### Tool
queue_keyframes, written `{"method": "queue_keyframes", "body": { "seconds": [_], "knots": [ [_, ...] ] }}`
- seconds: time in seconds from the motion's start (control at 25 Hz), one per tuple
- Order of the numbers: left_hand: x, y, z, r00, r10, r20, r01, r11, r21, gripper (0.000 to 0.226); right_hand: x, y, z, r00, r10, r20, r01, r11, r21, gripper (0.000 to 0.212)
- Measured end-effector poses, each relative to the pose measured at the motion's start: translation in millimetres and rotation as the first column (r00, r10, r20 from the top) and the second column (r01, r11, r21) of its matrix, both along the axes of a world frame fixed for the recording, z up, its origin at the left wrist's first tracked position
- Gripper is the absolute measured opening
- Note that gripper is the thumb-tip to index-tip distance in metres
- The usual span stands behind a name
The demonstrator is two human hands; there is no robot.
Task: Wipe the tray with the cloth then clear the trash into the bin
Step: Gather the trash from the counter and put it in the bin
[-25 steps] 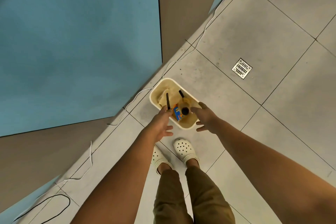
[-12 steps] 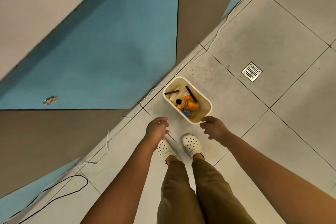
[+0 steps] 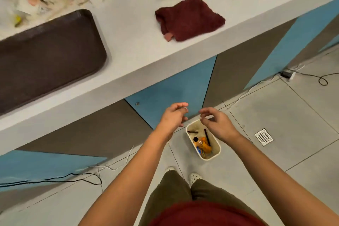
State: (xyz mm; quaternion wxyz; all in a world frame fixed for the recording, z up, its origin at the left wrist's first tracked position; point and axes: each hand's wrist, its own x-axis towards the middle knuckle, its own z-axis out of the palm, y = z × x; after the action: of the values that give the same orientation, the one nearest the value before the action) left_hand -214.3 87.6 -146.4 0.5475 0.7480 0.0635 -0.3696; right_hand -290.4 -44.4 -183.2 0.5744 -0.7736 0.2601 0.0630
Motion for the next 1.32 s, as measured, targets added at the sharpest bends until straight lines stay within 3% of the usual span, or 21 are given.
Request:
{"method": "queue_keyframes", "body": {
  "seconds": [0.24, 0.52, 0.84, 1.32],
  "knots": [
    [13, 8, 89, 0.971, 0.059, 0.232, -0.044, 0.997, -0.07, 0.015, 55, -2, 88, 0.965, 0.133, 0.226, -0.104, 0.985, -0.139, 0.019],
    [51, 56, 148, 0.887, 0.305, 0.346, -0.244, 0.947, -0.209, 0.019, 114, 31, 133, 0.904, 0.27, 0.331, -0.231, 0.961, -0.153, 0.018],
    [144, 162, 156, 0.802, 0.481, 0.355, -0.425, 0.876, -0.227, 0.018, 219, 117, 151, 0.877, 0.351, 0.329, -0.313, 0.936, -0.164, 0.015],
    [320, 313, 162, 0.734, 0.543, 0.408, -0.515, 0.837, -0.186, 0.018, 366, 228, 168, 0.887, 0.345, 0.307, -0.263, 0.924, -0.279, 0.018]
  ]
}}
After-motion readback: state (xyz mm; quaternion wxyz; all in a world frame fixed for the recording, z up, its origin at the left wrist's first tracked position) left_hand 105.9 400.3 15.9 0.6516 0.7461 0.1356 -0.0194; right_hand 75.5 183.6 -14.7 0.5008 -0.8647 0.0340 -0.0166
